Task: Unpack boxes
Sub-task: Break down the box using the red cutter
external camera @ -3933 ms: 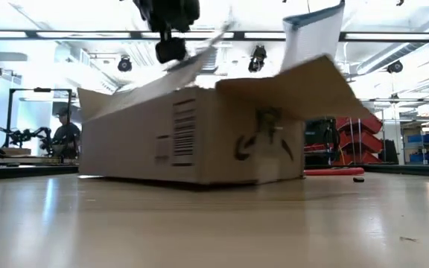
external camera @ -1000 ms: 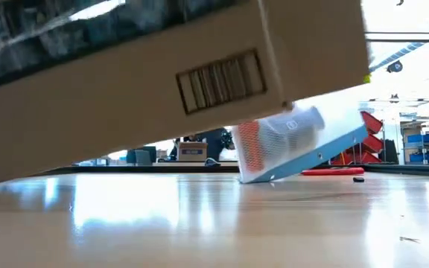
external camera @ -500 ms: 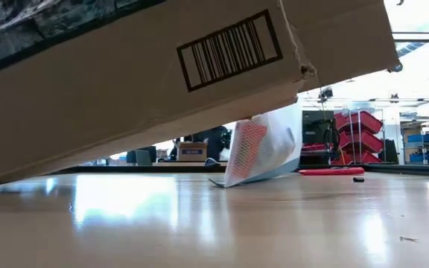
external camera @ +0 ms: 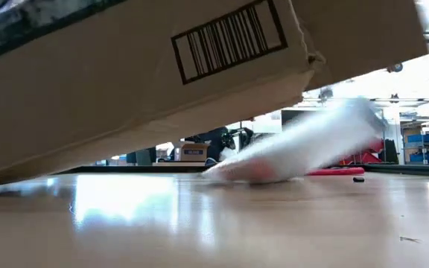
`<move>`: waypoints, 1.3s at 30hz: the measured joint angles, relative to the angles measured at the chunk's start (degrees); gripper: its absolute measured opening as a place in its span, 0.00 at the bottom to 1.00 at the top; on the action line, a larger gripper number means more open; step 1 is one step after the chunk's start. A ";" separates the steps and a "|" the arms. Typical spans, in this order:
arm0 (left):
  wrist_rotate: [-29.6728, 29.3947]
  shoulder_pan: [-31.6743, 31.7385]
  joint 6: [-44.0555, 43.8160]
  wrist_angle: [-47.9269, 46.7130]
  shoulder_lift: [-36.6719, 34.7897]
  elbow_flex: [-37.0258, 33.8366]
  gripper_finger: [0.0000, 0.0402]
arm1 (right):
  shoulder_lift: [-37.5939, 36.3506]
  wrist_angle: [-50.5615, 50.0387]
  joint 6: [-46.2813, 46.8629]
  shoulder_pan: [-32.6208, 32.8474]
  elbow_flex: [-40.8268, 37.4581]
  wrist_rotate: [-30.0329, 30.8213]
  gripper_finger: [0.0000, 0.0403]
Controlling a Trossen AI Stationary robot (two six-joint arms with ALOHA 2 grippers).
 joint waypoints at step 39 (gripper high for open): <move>-8.69 8.45 0.48 2.29 1.61 0.02 0.00 | 8.71 22.26 -6.48 5.86 0.11 -61.17 0.49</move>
